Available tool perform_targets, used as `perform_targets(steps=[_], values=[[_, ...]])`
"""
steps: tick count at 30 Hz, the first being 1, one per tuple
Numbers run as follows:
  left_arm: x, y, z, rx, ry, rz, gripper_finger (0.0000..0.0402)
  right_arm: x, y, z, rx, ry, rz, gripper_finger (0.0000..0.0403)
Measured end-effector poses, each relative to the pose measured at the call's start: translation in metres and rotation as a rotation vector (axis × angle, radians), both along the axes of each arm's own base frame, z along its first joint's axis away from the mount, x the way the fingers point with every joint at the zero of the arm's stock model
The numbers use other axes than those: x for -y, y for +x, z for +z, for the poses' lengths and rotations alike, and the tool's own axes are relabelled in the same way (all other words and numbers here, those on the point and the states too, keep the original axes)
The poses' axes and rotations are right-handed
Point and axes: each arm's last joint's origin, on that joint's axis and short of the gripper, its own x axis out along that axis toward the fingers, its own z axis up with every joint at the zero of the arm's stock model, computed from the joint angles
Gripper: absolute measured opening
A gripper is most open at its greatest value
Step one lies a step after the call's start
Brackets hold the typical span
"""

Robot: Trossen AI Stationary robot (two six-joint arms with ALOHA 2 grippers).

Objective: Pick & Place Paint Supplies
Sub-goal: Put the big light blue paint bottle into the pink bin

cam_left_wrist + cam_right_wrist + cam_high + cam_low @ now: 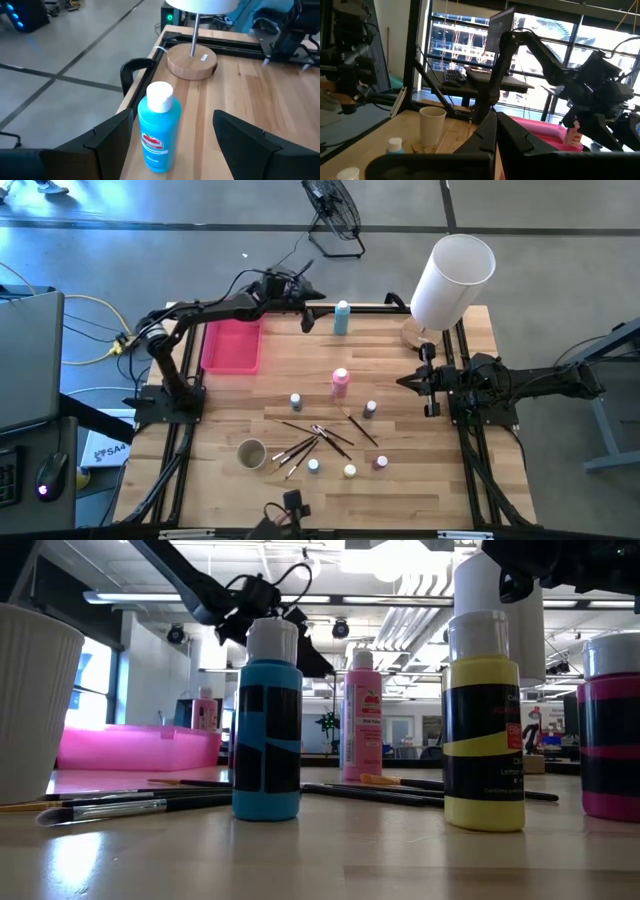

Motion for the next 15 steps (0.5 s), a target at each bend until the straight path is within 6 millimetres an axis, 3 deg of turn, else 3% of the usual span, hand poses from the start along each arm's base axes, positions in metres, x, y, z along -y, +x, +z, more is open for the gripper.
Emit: perform_targets(steps=[6, 15], values=[[-0.005, 0.011, -0.016, 0.012, -0.016, -0.013, 0.0274, 0.0, 0.0, 0.0, 0.0, 0.0, -0.003, 0.0003], [-0.002, 0.027, -0.025, 0.069, 0.011, 0.013, 0.0274, 0.0, 0.0, 0.0, 0.002, 0.0, -0.003, 0.0003]])
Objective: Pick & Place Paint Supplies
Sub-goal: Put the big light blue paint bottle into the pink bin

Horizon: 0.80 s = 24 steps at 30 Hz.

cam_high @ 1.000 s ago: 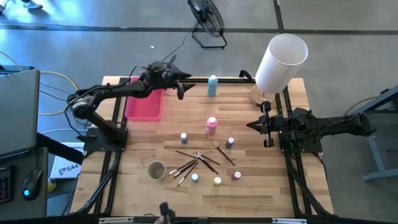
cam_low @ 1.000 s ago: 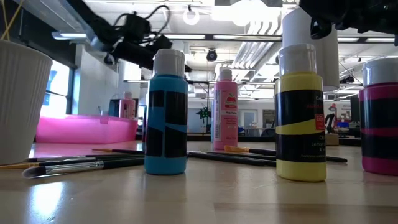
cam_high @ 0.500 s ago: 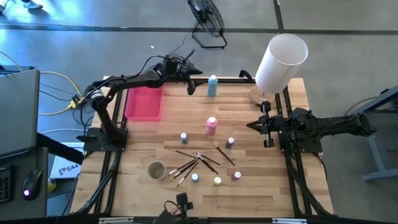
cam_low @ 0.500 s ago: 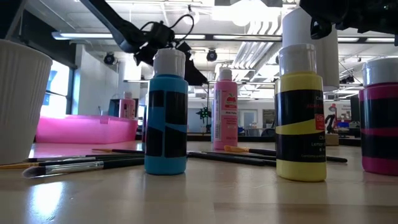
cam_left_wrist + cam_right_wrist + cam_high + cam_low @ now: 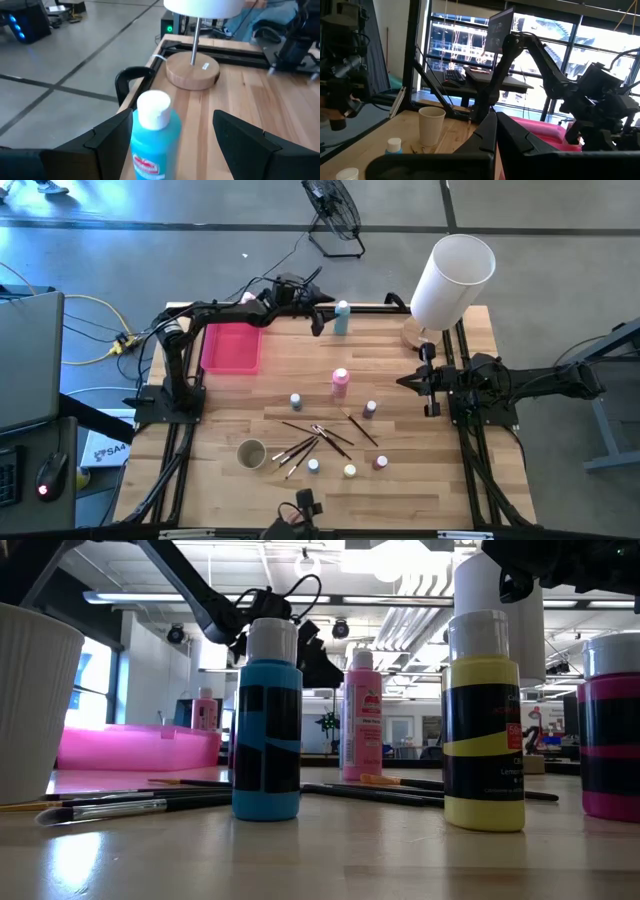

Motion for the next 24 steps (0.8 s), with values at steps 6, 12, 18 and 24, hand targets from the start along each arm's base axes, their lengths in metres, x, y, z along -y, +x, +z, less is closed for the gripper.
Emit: perform_targets(steps=[6, 12, 18, 24], values=[[-0.009, 0.013, -0.001, -0.031, -0.027, 0.013, 0.0274, 0.0, 0.0, 0.0, 0.0, 0.0, 0.0, 0.0003], [-0.016, 0.027, -0.002, -0.073, -0.048, 0.025, 0.0274, 0.0, 0.0, 0.0, -0.001, 0.0, 0.0, 0.0003], [-0.02, 0.031, -0.007, -0.089, -0.074, 0.037, 0.0274, 0.0, 0.0, 0.0, 0.0, 0.0, 0.0, 0.0003], [-0.02, 0.031, -0.006, -0.086, -0.073, 0.052, 0.0274, 0.0, 0.0, 0.0, -0.001, 0.0, 0.0, 0.0003]])
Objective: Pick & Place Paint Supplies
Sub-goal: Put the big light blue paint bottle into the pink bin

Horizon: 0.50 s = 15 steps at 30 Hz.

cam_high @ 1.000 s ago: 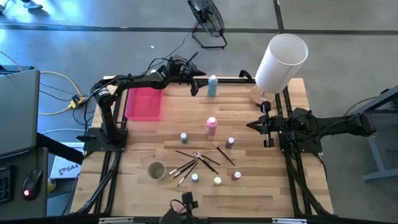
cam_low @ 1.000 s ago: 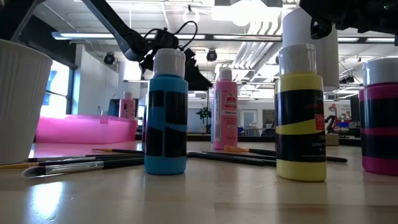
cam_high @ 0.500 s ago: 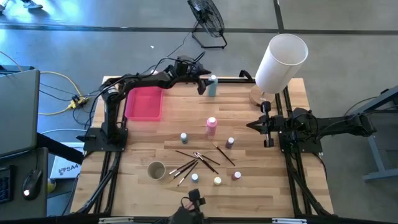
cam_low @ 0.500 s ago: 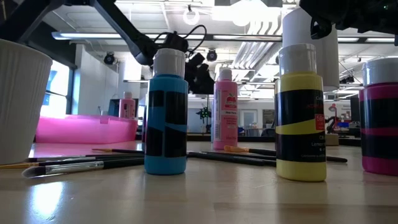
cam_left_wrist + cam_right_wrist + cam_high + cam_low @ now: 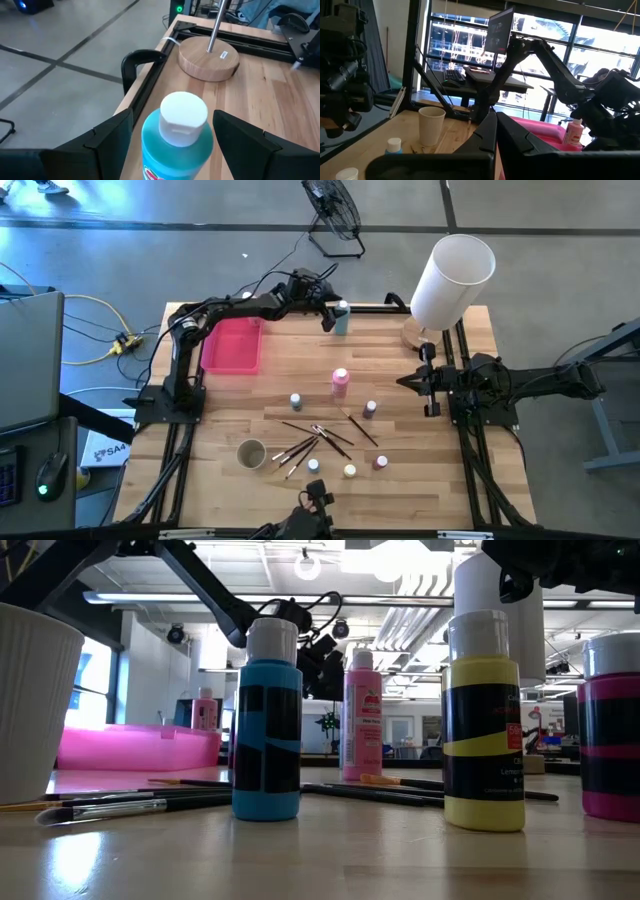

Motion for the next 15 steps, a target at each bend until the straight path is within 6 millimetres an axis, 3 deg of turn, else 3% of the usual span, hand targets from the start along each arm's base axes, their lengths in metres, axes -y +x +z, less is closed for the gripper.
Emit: perform_targets(steps=[7, 15], values=[[-0.0001, 0.0001, 0.0003, 0.003, 0.002, 0.0, 0.0266, 0.0, 0.0, 0.0, 0.0, 0.0, 0.0, 0.0003], [-0.0002, 0.0, 0.0002, 0.002, 0.001, 0.001, 0.0181, 0.0, 0.0, 0.0, 0.0, 0.0, 0.0, 0.0003]])
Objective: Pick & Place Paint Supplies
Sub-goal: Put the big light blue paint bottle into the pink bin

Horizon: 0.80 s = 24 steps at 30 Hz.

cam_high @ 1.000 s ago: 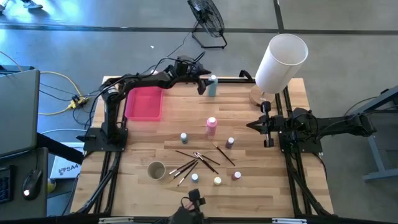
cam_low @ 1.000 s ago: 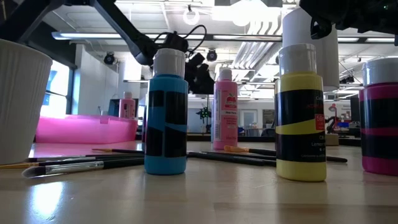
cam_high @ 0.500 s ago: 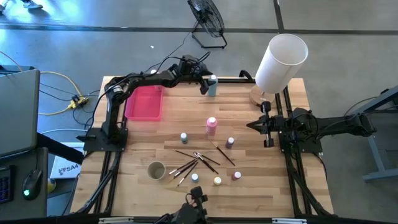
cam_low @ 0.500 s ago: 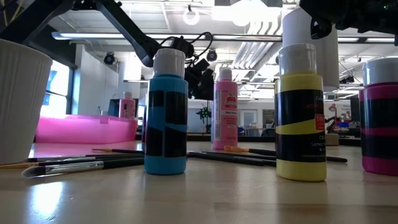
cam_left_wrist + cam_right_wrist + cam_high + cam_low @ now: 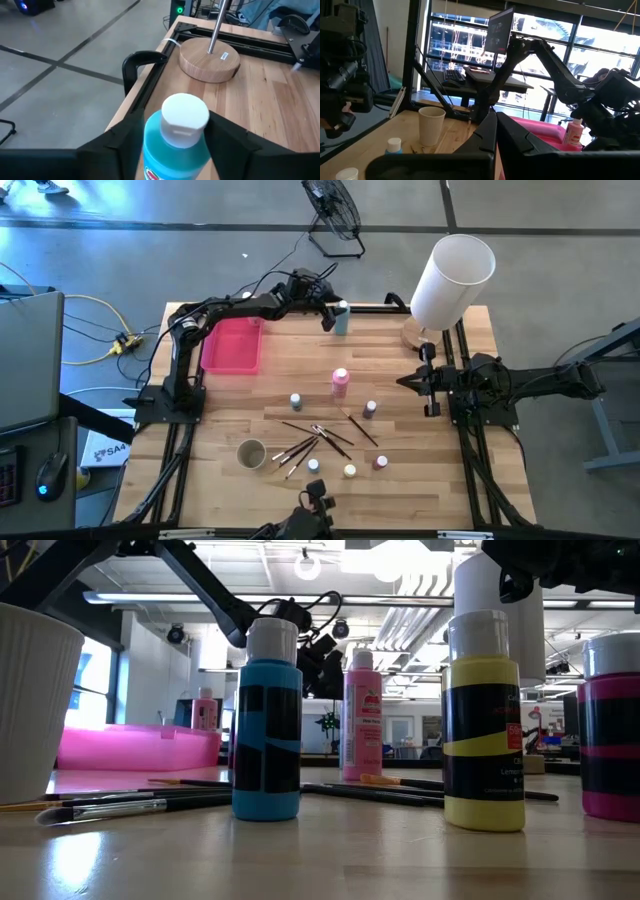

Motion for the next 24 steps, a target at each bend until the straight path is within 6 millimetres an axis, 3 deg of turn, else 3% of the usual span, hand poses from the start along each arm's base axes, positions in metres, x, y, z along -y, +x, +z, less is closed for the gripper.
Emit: perform_targets(steps=[8, 24], values=[[0.0001, -0.0001, 0.0004, 0.002, -0.001, -0.005, 0.0122, 0.0, 0.0, 0.0, 0.0, 0.0, 0.0, 0.0003], [0.0004, -0.0003, 0.0002, 0.016, -0.055, 0.002, 0.0128, 0.0, 0.0, -0.0001, -0.001, 0.0, 0.0, 0.0003]])
